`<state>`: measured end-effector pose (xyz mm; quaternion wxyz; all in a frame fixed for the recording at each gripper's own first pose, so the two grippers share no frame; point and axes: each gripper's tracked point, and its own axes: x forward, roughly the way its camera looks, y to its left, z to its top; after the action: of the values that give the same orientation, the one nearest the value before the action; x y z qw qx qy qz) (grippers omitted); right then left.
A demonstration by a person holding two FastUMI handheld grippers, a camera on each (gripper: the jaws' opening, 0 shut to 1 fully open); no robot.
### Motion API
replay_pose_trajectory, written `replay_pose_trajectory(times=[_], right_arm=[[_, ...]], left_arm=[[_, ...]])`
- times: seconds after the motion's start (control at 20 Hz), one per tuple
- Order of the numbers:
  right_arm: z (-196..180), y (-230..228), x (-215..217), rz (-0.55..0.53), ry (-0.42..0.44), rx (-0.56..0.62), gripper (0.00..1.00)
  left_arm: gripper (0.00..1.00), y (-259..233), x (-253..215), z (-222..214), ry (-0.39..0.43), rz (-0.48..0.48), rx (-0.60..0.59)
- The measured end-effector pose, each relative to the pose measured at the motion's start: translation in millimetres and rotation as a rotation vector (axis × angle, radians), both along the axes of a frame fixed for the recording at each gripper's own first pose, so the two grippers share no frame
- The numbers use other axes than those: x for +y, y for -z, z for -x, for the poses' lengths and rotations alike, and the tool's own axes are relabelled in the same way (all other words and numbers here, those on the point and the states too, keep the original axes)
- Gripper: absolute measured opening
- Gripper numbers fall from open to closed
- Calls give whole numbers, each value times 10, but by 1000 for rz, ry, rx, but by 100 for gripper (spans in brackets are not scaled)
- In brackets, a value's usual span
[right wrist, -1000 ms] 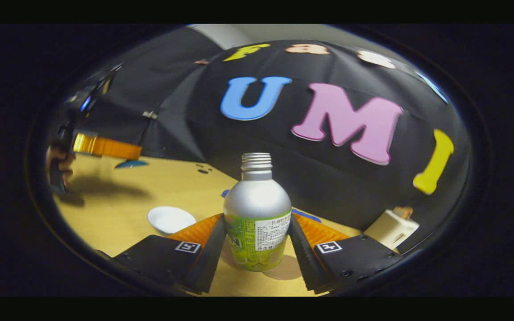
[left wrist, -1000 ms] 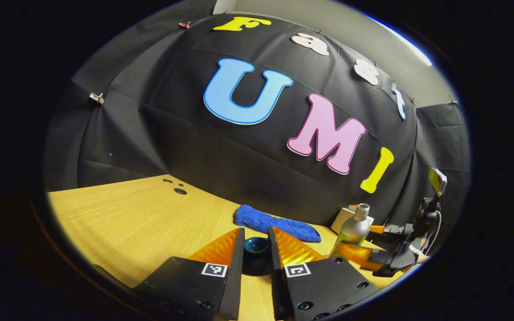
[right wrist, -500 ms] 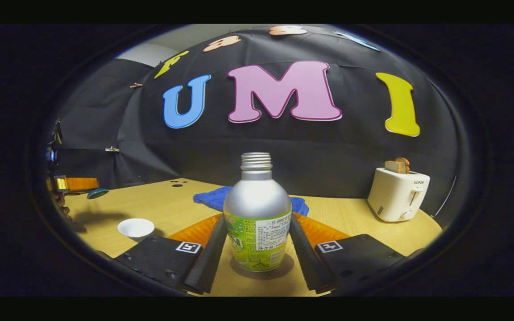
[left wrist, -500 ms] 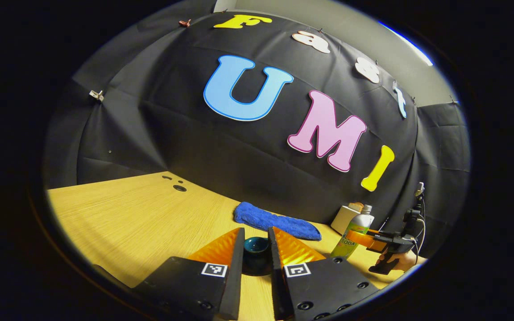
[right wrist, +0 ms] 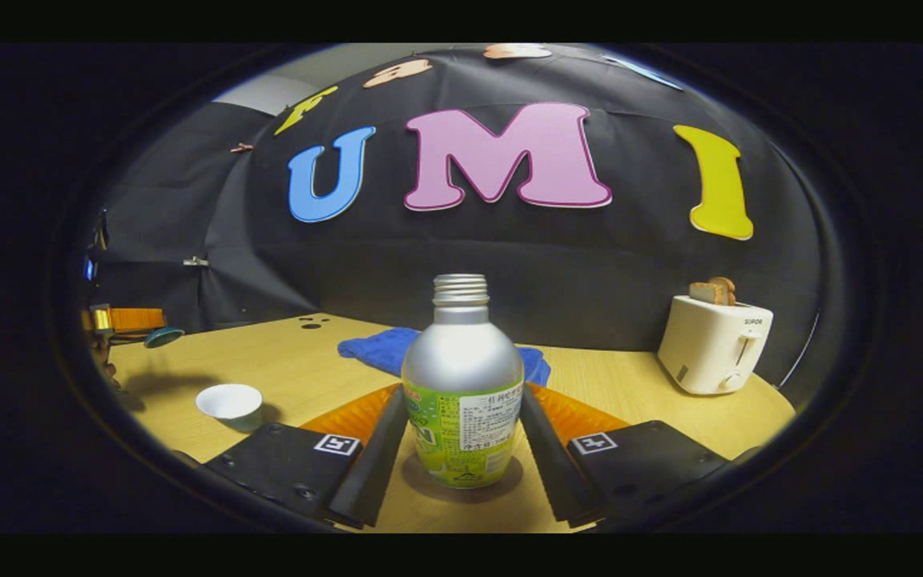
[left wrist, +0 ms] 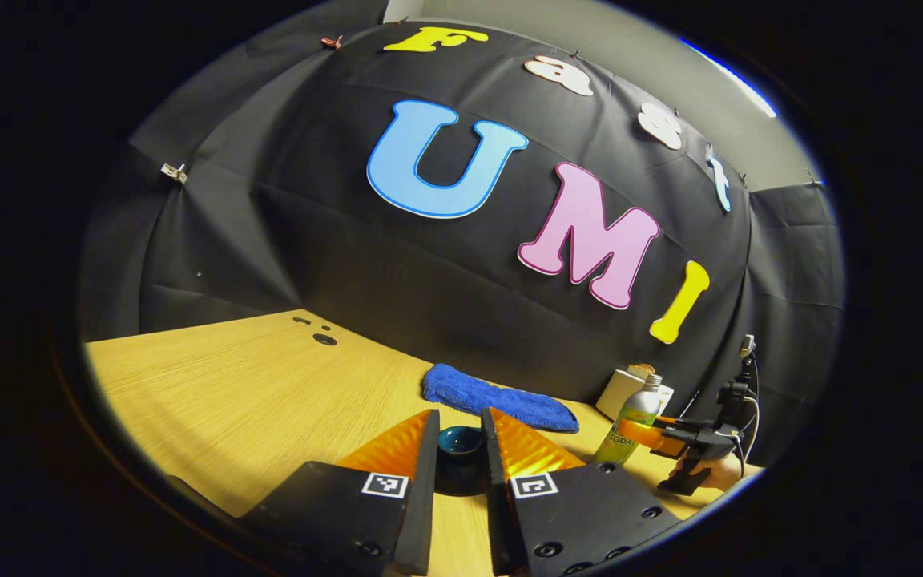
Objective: Open the teacup lid with one hand, grasp the water bottle and pour water into the teacup with the other hand; after pouring, place the water bottle on the coaster and then close the teacup lid.
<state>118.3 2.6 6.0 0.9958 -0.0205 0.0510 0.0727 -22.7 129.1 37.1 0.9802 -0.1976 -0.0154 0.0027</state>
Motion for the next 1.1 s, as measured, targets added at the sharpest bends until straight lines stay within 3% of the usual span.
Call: replay_pose_trajectory(times=[0.25, 0.4, 0.5, 0.6, 0.85, 1.1], right_arm=[[34, 19, -66, 11, 8, 15, 83], [109, -6, -53, 9, 2, 13, 92], [174, 26, -56, 4, 0, 29, 90], [302, 92, -86, 6, 2, 51, 95], [791, 208, -189, -14, 10, 66, 95], [1150, 102, -160, -22, -14, -9, 95]], left_arm=[[34, -20, -13, 15, 11, -2, -8], [32, -10, -29, 4, 23, 4, -10], [32, -16, -73, -1, 31, 7, -12], [32, -50, -145, -11, 38, 4, -16], [32, 7, -425, -67, 80, -24, -3], [32, 162, -742, -197, 103, -107, 31]])
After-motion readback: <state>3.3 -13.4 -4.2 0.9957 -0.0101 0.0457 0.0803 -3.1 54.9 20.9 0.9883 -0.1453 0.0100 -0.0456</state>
